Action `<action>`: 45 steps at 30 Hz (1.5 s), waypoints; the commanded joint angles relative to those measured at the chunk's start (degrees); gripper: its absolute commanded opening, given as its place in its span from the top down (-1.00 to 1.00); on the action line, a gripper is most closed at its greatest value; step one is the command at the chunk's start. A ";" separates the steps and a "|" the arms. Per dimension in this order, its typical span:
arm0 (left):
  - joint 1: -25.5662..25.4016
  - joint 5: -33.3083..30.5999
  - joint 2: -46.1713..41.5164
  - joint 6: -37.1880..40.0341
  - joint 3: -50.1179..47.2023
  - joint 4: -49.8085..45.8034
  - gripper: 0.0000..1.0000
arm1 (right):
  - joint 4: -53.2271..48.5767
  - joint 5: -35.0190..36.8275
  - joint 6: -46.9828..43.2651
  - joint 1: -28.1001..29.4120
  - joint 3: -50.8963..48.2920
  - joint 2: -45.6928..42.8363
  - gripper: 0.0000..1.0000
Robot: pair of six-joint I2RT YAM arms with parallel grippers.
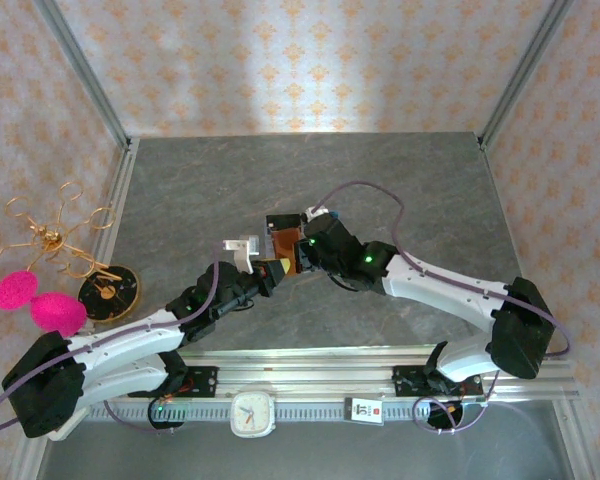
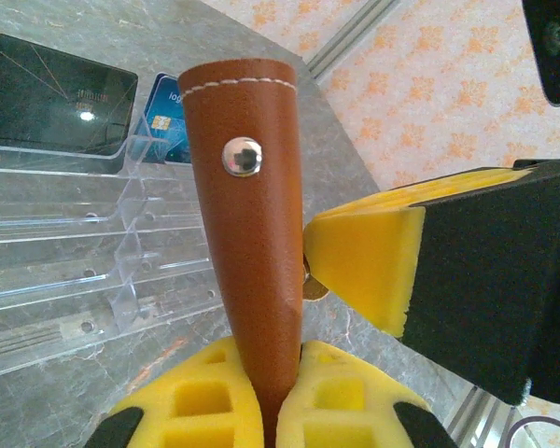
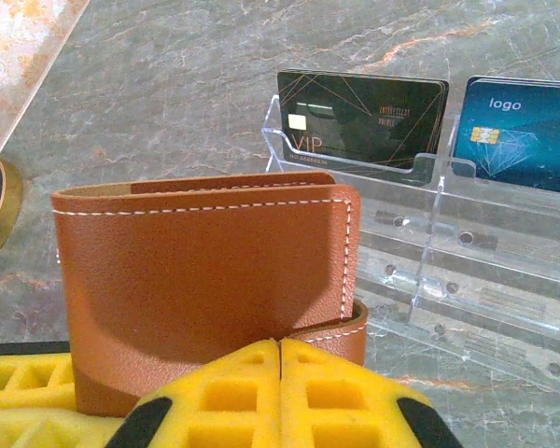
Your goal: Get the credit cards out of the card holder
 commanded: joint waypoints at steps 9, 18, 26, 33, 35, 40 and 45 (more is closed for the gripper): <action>-0.63 2.58 -3.58 -2.90 -1.76 1.61 1.00 | -3.58 3.69 3.16 -3.91 -11.09 -5.70 1.00; -1.19 9.90 3.44 -10.67 -7.56 3.95 1.00 | 3.29 -6.26 6.59 -3.90 -23.33 -11.85 1.00; -1.37 12.67 13.90 -15.08 -5.73 -1.32 1.00 | 6.00 -7.67 8.51 -2.41 -28.97 -15.07 1.00; -1.36 13.30 15.23 -15.64 -5.96 0.16 1.00 | 10.40 -10.94 9.16 -2.14 -30.83 -13.69 0.87; -1.42 13.46 13.50 -15.56 -6.88 2.09 1.00 | 12.95 -12.77 9.86 -2.32 -30.89 -12.61 0.33; -1.43 11.85 7.36 -14.41 -8.08 2.80 1.00 | 19.73 -16.00 10.83 -3.50 -31.43 -12.48 -0.12; -1.43 12.39 6.14 -14.25 -8.01 2.87 1.00 | 22.36 -17.28 11.47 -4.09 -29.33 -8.61 -0.17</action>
